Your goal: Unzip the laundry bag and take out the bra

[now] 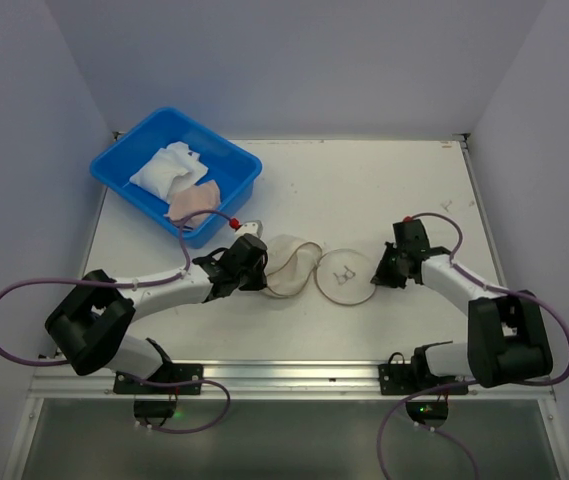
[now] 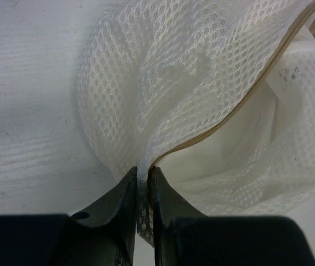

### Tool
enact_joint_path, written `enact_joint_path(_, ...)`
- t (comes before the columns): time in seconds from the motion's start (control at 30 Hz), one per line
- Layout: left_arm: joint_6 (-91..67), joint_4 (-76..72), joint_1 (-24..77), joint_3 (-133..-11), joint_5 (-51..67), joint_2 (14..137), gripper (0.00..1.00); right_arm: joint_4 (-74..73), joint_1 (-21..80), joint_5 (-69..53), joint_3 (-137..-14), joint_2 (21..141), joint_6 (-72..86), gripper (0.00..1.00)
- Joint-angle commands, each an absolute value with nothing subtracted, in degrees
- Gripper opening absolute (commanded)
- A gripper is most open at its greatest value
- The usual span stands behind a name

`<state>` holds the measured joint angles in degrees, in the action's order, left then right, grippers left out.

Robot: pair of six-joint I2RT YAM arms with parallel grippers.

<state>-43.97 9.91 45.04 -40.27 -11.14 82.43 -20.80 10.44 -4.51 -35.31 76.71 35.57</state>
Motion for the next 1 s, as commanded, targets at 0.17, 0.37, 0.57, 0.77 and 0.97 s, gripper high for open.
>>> enact_joint_path(0.17,-45.26,7.82,44.82,-41.04,-11.25,82.70,0.17,-33.47,13.00,3.48,-46.04,66.02,31.56,0.00)
enact_joint_path(0.37,-45.53,6.86,44.91,-42.89,-10.64,85.16,0.15,-45.87,19.32,15.36,-57.47,65.30,30.41,0.00)
enact_joint_path(0.57,-47.19,3.43,45.44,-43.24,-8.70,84.90,0.11,-59.31,30.30,30.04,-68.10,71.01,34.44,0.00)
enact_joint_path(0.77,-51.50,-4.03,46.93,-41.40,-7.48,82.27,0.11,-65.13,37.52,36.74,-73.47,77.16,37.53,0.00)
enact_joint_path(0.97,-57.12,-13.44,49.39,-38.41,-6.24,82.18,0.09,-62.14,43.93,33.58,-79.01,82.34,35.87,0.00)
